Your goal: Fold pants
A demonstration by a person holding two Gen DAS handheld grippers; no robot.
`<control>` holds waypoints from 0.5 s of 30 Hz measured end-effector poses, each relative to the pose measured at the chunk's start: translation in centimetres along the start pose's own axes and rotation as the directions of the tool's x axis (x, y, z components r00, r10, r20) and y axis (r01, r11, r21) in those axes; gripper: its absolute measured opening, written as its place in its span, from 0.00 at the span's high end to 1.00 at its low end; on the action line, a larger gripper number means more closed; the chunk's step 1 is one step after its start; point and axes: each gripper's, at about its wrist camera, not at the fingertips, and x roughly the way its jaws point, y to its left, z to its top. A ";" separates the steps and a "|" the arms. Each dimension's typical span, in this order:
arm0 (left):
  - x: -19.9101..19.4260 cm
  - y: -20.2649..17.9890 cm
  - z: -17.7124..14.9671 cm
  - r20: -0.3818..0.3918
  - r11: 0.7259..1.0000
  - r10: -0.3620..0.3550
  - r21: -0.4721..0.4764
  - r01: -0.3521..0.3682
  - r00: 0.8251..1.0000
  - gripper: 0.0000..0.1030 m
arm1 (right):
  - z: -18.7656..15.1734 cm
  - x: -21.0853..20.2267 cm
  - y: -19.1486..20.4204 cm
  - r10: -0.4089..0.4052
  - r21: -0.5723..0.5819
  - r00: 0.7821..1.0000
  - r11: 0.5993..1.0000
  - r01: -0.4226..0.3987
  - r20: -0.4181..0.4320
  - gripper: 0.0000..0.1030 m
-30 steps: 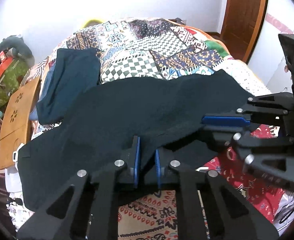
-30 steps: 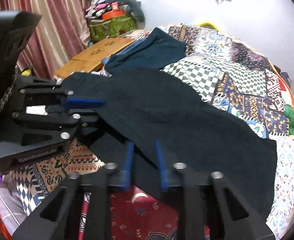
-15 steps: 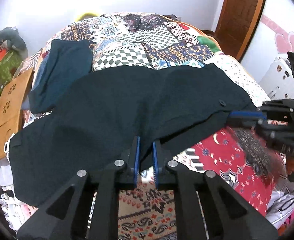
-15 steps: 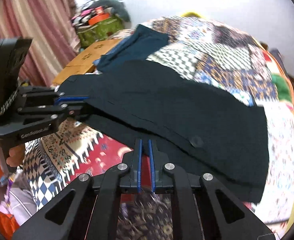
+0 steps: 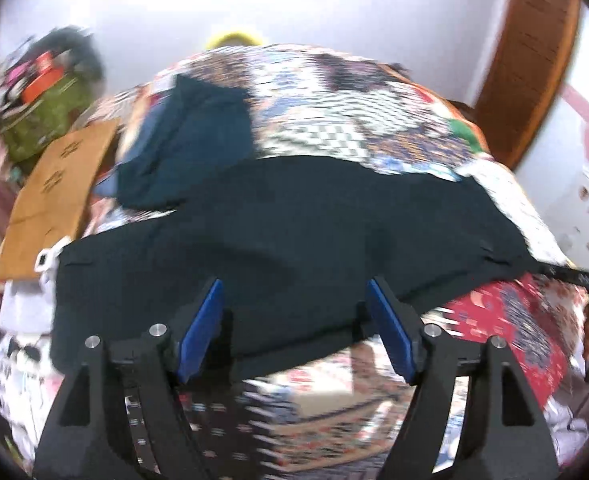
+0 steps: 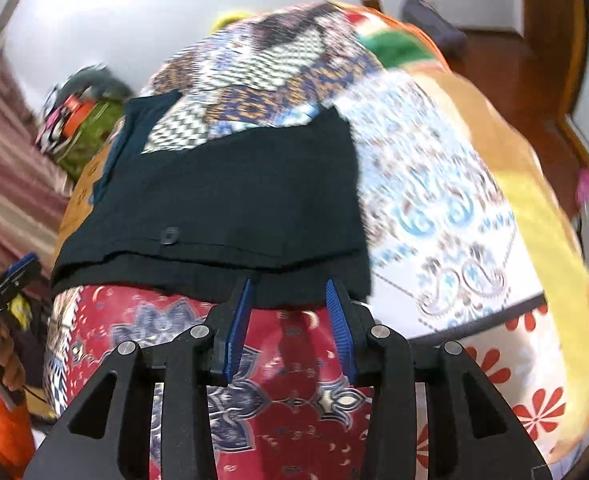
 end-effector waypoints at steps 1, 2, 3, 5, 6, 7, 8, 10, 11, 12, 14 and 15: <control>0.3 1.2 0.1 -0.006 0.999 0.012 -0.032 -0.012 1.000 0.29 | 0.0 0.3 -0.1 0.004 0.012 1.000 1.000 -0.004 -0.003 0.66; 0.4 2.0 0.1 -0.011 0.998 0.016 -0.055 -0.016 1.000 0.29 | 0.0 0.4 -0.1 0.004 0.016 1.000 1.000 -0.004 0.000 0.66; 0.6 2.8 0.1 -0.016 0.997 0.019 -0.078 -0.020 1.000 0.29 | 0.0 0.4 0.1 0.003 0.017 1.000 1.000 -0.003 0.006 0.66; 1.0 4.3 0.0 -0.028 0.992 0.025 -0.123 -0.029 0.999 0.29 | 0.4 0.8 0.6 -0.004 0.014 1.000 1.000 0.003 0.022 0.66; 1.2 4.7 -0.1 -0.032 0.990 0.028 -0.138 -0.032 0.999 0.29 | 0.5 0.7 0.6 -0.005 0.013 1.000 1.000 0.004 0.028 0.66; 1.4 5.3 -0.2 -0.036 0.987 0.030 -0.155 -0.035 0.999 0.29 | 0.8 0.9 0.8 -0.003 0.013 0.999 1.000 0.003 0.035 0.66; 1.5 5.6 -0.4 -0.040 0.986 0.031 -0.164 -0.038 0.999 0.29 | 1.0 1.1 0.6 0.000 0.016 0.999 1.000 0.000 0.035 0.66; 1.9 6.1 -0.5 -0.047 0.983 0.038 -0.179 -0.046 0.998 0.29 | 1.4 1.5 0.1 -0.004 0.032 0.999 0.999 0.003 0.035 0.66; 2.0 6.3 -0.5 -0.050 0.982 0.040 -0.182 -0.049 0.998 0.29 | 1.6 1.8 0.0 -0.001 0.042 0.999 0.999 0.000 0.033 0.66; 2.1 6.5 -0.6 -0.052 0.981 0.042 -0.185 -0.051 0.998 0.29 | 1.7 2.1 -0.2 0.003 0.053 1.000 0.999 -0.004 0.030 0.66; 2.4 6.7 -0.6 -0.057 0.980 0.043 -0.191 -0.053 0.997 0.29 | 2.0 2.4 -0.3 0.011 0.064 0.999 0.998 -0.013 0.037 0.66; 2.5 6.7 -0.6 -0.058 0.980 0.044 -0.190 -0.054 0.997 0.29 | 2.1 2.4 -0.3 0.006 0.067 0.999 0.998 -0.009 0.045 0.66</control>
